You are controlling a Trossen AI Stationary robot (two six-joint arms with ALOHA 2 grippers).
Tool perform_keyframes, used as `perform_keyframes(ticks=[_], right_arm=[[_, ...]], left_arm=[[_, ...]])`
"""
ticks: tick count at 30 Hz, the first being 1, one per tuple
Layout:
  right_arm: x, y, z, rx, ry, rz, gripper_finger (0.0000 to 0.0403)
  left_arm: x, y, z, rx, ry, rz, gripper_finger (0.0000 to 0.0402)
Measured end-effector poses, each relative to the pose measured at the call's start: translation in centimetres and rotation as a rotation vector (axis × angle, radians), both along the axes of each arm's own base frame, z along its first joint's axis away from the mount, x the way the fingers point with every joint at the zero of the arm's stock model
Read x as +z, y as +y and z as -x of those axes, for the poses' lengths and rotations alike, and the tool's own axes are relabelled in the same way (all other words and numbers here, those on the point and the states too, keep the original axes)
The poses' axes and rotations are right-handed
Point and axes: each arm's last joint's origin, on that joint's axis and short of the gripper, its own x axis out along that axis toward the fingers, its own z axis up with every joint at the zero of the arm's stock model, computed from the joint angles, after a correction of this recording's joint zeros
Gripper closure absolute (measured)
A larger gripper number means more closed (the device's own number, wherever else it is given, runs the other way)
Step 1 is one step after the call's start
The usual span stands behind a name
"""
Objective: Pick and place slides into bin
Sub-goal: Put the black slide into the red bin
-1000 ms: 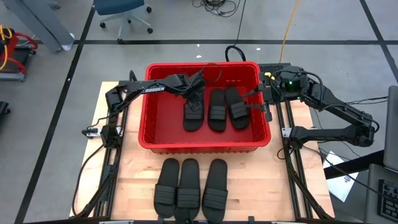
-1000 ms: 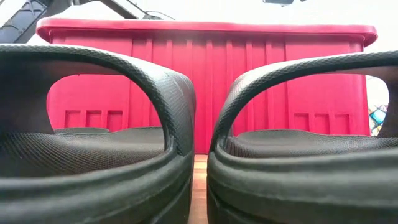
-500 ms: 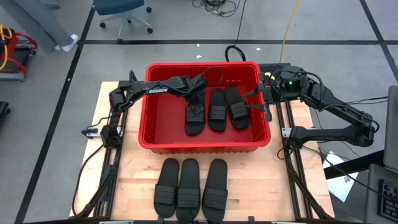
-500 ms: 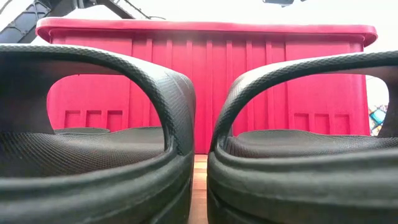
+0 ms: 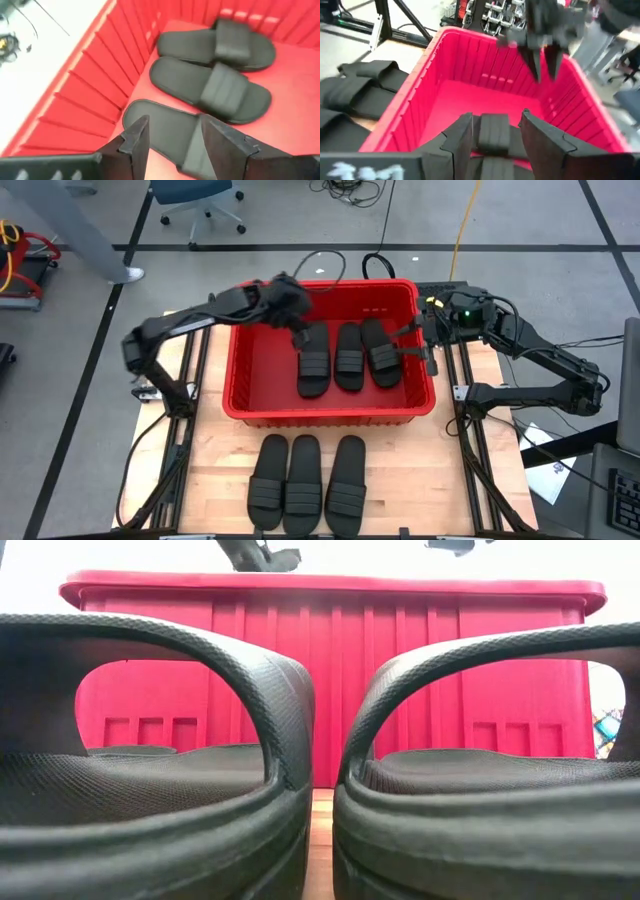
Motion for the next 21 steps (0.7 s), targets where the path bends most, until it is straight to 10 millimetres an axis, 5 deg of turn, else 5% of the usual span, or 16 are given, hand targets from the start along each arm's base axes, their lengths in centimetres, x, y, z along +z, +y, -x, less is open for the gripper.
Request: perform_keyframes(ticks=[9, 21], right_arm=[[-2.9, 2.9, -0.7, 0.114, 0.185, -0.188, 0.0248], [-7.8, 8.9, -2.0, 0.260, 0.376, -0.490, 0.0248]], left_arm=[[3.4, -5.9, 3.1, -0.130, 0.005, -0.003, 0.0227], [3.7, -8.0, 3.8, -0.188, 0.029, 0.023, 0.0227]])
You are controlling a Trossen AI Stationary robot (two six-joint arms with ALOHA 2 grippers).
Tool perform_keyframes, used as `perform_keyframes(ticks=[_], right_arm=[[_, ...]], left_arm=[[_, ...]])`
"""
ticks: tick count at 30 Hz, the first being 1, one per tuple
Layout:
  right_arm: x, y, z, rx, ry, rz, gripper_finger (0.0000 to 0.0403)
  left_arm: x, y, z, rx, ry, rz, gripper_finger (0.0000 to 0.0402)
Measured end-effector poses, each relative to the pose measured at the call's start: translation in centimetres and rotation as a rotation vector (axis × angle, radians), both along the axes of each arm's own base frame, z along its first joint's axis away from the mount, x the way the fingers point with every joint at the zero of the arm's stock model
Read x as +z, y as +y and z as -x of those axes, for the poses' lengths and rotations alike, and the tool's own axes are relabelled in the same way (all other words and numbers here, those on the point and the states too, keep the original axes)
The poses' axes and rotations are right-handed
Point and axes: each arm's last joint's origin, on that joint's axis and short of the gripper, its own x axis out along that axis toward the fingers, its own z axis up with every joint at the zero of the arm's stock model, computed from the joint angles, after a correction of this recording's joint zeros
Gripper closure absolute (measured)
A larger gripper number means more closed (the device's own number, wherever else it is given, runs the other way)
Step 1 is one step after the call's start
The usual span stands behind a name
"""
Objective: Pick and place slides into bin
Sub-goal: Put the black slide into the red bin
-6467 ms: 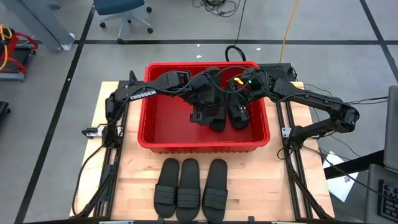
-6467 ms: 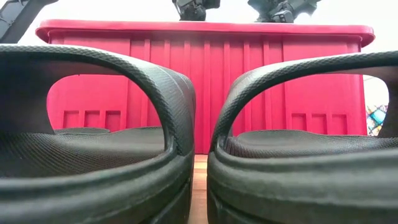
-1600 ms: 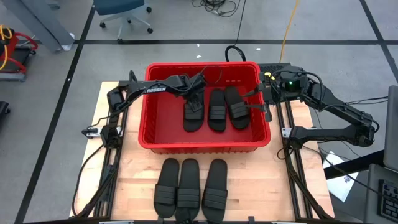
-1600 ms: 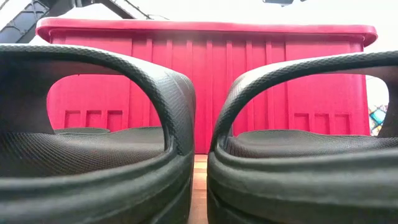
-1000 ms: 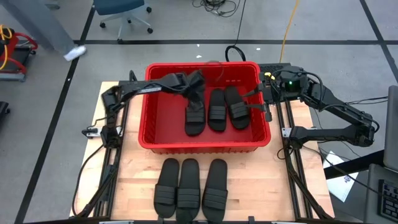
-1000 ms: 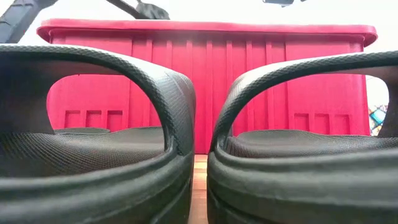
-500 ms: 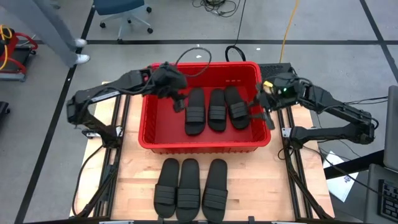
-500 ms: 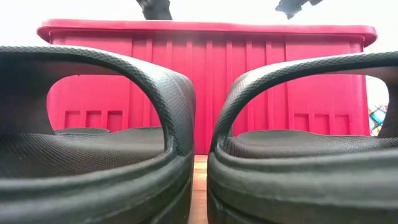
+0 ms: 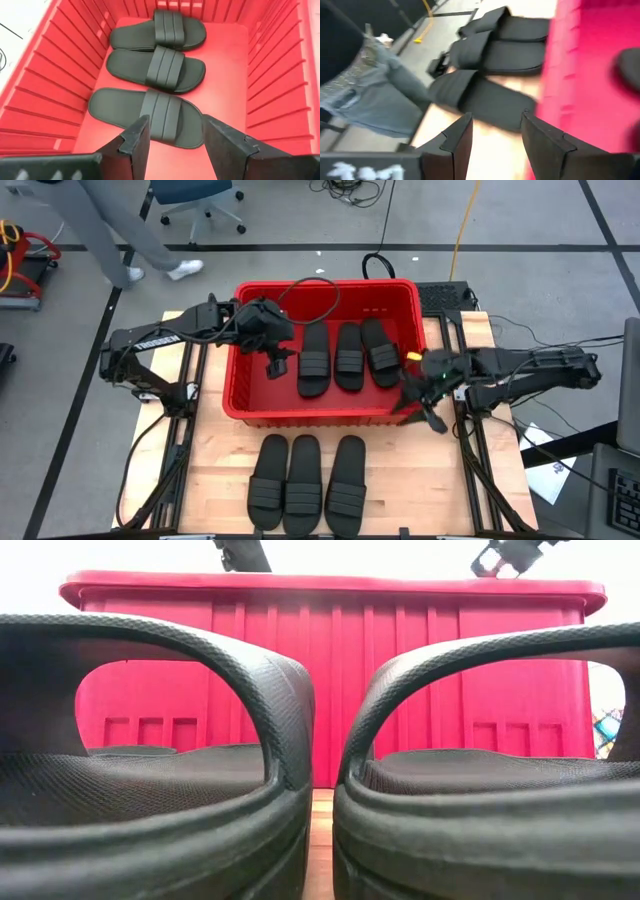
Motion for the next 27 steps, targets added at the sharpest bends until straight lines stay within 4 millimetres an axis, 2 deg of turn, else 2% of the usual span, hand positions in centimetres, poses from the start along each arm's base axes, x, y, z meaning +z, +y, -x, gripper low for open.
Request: perform_keyframes(ticks=[4, 10, 21, 27], right_arm=[[-1.6, 1.6, -0.4, 0.013, 0.028, -0.091, 0.0248], [-2.8, 3.1, -0.7, -0.002, -0.015, -0.148, 0.0248], [-2.9, 4.1, -0.4, -0.019, -0.008, -0.122, 0.0248], [-2.8, 4.1, -0.4, -0.028, 0.002, -0.144, 0.0248]], left_arm=[[0.0, 0.0, 0.0, -0.011, -0.001, 0.015, 0.0227], [-0.1, -0.3, -0.1, -0.086, -0.013, 0.093, 0.0227], [-0.1, -1.2, -0.2, -0.149, -0.012, 0.100, 0.0227], [0.1, -3.2, -0.7, -0.232, -0.048, 0.147, 0.0227]])
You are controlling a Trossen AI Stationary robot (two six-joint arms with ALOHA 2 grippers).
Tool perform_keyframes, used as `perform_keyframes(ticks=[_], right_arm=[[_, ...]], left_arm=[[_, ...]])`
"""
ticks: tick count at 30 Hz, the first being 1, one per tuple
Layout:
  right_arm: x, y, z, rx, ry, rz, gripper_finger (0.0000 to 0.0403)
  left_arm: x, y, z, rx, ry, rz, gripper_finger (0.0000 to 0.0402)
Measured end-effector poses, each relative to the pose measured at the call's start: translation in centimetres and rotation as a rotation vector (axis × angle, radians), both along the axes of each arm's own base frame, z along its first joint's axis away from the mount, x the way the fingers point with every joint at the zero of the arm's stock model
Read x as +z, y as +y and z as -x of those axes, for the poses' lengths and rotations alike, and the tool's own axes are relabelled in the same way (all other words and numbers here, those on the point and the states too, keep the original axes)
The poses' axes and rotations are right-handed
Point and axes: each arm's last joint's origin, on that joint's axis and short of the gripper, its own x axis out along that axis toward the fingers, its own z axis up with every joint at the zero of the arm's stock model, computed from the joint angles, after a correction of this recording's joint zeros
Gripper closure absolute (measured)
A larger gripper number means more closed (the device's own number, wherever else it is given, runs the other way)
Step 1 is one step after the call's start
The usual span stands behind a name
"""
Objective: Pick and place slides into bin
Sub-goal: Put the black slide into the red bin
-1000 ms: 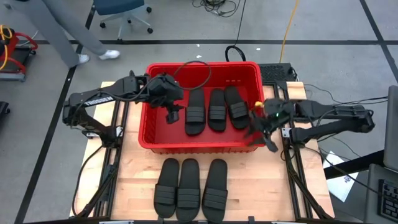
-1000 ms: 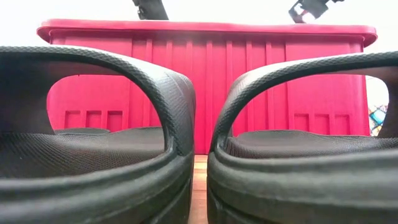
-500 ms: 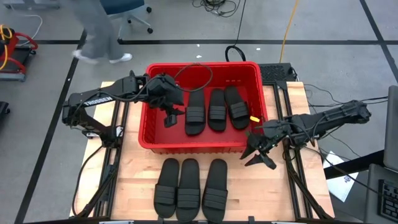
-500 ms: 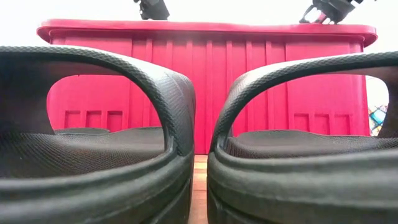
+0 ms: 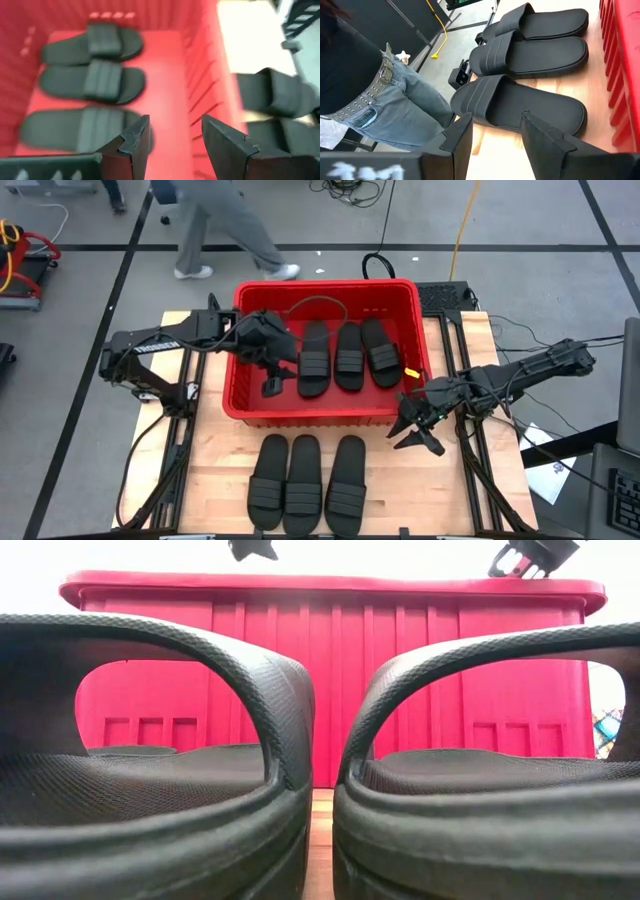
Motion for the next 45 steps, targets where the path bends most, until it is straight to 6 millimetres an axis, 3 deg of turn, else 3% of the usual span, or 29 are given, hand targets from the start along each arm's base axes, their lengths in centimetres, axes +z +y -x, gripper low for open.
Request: perform_keyframes(ticks=[15, 24, 34, 45], right_arm=[[0.0, 0.2, 0.1, 0.049, -0.039, 0.052, 0.0248], [0.0, 0.4, 0.1, 0.049, -0.037, 0.050, 0.0248], [0.0, 0.4, 0.1, 0.012, -0.015, 0.025, 0.0248], [0.0, 1.0, 0.3, 0.077, -0.049, 0.066, 0.0248]], left_arm=[[0.7, -7.0, -0.5, -0.091, -0.068, 0.156, 0.0227], [-0.2, -12.3, -0.3, -0.193, -0.029, 0.149, 0.0227], [-3.3, -17.5, -2.4, -0.265, 0.016, 0.165, 0.0227], [-8.0, -19.5, -6.2, -0.215, 0.089, 0.206, 0.0227]])
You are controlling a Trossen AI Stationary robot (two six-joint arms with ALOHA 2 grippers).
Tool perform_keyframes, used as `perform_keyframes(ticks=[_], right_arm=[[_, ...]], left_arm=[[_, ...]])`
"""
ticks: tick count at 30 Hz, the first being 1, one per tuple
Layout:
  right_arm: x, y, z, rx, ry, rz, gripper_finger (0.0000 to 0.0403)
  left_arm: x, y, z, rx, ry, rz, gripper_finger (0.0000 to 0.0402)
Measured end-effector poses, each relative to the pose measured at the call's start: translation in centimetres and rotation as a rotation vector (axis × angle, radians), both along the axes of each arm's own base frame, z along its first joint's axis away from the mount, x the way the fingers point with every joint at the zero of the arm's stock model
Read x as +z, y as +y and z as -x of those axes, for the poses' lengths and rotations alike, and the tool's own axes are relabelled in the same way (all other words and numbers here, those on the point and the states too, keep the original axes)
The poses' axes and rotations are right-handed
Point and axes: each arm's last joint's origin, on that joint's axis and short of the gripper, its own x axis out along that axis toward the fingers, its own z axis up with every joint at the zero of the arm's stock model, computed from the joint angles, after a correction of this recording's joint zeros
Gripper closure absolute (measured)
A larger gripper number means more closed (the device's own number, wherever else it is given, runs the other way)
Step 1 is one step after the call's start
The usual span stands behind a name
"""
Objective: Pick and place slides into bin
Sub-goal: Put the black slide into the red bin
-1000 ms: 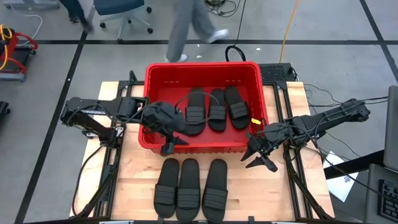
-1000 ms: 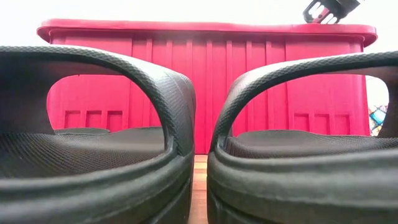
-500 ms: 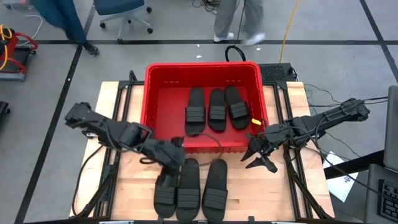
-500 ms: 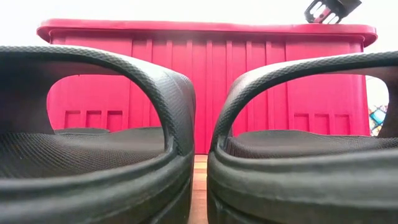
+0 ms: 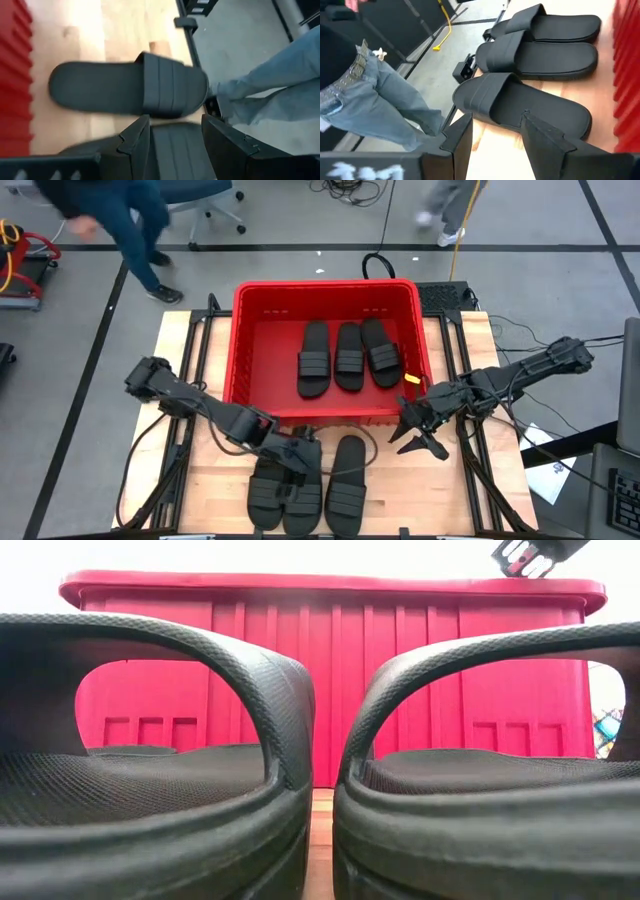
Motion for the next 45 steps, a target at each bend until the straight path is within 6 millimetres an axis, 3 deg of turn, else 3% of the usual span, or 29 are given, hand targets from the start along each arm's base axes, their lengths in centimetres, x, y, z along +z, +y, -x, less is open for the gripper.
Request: perform_keyframes(ticks=[9, 22, 31, 45], right_arm=[[0.0, 1.2, 0.5, 0.085, -0.024, 0.022, 0.0248], [0.0, 2.0, 0.9, 0.130, -0.020, 0.024, 0.0248], [0.0, 2.0, 1.0, 0.129, -0.017, 0.025, 0.0248], [0.0, 2.0, 0.9, 0.126, -0.020, 0.025, 0.0248]], left_arm=[[-3.7, -1.3, -3.5, 0.014, -0.031, 0.055, 0.0227], [-9.8, -0.2, -6.4, 0.019, 0.116, 0.060, 0.0227], [-10.9, 0.9, -7.2, 0.014, 0.145, 0.085, 0.0227], [-12.4, 0.9, -7.0, -0.001, 0.156, 0.092, 0.0227]])
